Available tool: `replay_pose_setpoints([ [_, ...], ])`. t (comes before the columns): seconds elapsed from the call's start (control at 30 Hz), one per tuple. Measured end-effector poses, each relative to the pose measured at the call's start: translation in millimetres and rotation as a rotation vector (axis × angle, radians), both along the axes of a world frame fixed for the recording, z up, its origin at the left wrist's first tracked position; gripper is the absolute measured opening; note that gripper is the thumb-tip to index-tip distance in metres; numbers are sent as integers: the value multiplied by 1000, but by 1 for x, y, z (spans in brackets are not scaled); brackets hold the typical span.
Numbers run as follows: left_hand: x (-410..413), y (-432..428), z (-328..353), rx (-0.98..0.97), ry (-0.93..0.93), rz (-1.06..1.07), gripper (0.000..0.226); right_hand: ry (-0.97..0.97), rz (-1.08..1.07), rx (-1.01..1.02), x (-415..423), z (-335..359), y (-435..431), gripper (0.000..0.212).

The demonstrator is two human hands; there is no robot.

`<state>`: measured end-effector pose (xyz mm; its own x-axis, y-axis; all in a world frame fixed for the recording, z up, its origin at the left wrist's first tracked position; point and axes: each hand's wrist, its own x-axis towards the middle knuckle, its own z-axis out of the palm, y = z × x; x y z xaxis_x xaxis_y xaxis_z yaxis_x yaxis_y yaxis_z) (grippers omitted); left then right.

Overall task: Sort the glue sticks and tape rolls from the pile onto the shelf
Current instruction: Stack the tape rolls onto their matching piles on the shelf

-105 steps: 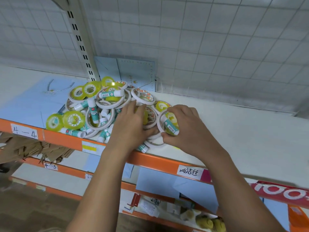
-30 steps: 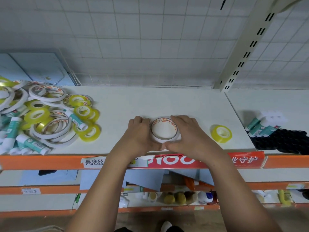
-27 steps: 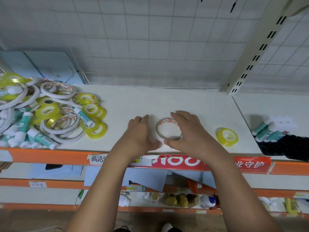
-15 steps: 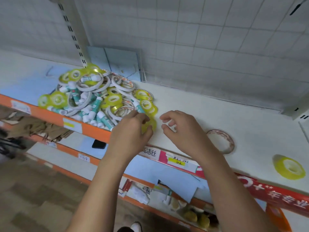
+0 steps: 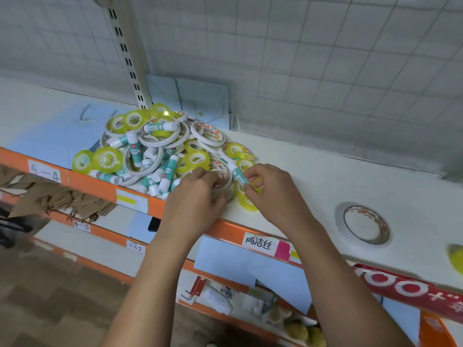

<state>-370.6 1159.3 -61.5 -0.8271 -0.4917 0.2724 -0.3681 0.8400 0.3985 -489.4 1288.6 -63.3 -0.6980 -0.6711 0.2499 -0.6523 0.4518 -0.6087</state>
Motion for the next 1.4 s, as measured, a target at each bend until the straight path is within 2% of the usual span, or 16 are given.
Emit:
replay_pose_setpoints([
  [0.1,0,-7,-1,0,-3,-50,44,4,-32,4,0,-2,-6,19],
  [0.27,-8,-20,0,-53,49,-86,23,21,-99,-7,-5,-5,-9,19],
  [0.37,-15,-31,2,-145,76,-52,41,29,-114,-25,-9,-4,-14,18],
  [0.43,-20,-39,3,-217,0,-20,52,29,-114,-30,-11,-3,-20,16],
  [0.5,-26,-45,0,-230,-91,-6,53,29,-113,-33,-14,-2,-25,16],
  [0.63,-37,-53,-6,-205,-147,-16,41,36,-131,-25,-25,1,-33,17],
  [0.83,-45,-66,3,-60,-71,-54,26,-48,-200,78,-55,5,-46,25],
  [1.0,-54,-65,10,75,-8,-56,40,-129,-212,103,-60,1,-66,35],
  [1.17,-57,-64,3,113,-39,-79,47,-146,-178,143,-58,-1,-70,30],
  [1.3,-56,-65,4,104,-16,-81,48,-88,-169,124,-52,6,-57,35],
  [1.4,-56,-58,9,92,113,-115,47,-16,-161,82,-40,15,-37,39],
])
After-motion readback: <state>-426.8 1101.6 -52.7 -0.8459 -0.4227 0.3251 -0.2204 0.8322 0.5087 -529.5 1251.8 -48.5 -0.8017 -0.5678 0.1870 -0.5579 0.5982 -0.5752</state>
